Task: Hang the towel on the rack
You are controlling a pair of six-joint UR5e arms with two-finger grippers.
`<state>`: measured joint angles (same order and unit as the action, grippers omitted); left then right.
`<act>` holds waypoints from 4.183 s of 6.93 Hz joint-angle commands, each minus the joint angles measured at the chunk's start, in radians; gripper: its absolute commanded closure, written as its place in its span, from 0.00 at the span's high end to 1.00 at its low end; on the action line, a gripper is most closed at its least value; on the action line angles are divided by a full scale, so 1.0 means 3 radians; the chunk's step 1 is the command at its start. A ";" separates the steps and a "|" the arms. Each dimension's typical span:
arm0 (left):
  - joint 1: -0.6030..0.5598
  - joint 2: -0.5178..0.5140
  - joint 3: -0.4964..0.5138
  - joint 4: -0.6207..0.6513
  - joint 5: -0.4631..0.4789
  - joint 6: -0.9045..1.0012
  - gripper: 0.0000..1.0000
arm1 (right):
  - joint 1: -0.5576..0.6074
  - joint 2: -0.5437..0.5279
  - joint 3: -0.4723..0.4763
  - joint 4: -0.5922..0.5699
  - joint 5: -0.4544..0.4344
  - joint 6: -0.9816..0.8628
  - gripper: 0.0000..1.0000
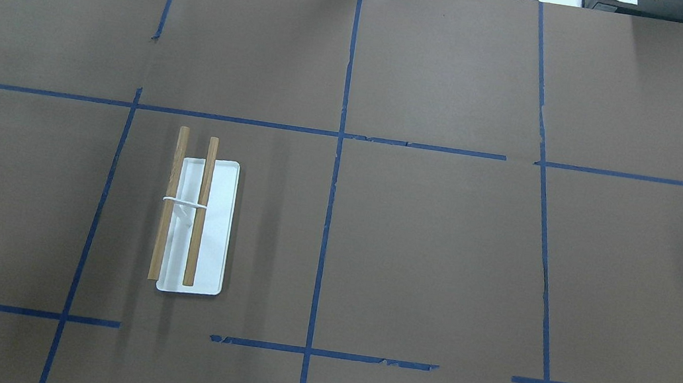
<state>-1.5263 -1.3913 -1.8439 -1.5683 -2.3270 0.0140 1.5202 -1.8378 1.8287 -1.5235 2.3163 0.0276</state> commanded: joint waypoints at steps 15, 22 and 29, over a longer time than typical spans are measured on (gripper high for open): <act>0.0015 -0.0230 0.0506 -0.3143 -0.0220 -0.0031 1.00 | -0.0041 0.0102 -0.0922 0.1872 -0.0327 -0.0419 0.96; 0.0015 -0.0338 0.0476 -0.3143 -0.0291 -0.0036 1.00 | -0.0266 -0.0112 -0.1596 0.2230 -0.0522 -0.0879 0.74; 0.0015 -0.0353 0.0455 -0.3138 -0.0297 -0.0036 1.00 | -0.0485 -0.0025 -0.1683 0.2235 -0.0634 -0.1229 0.00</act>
<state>-1.5222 -1.4966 -1.7062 -2.5096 -2.4160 0.0031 1.3873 -1.8461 1.3232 -0.8545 2.1340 -0.2662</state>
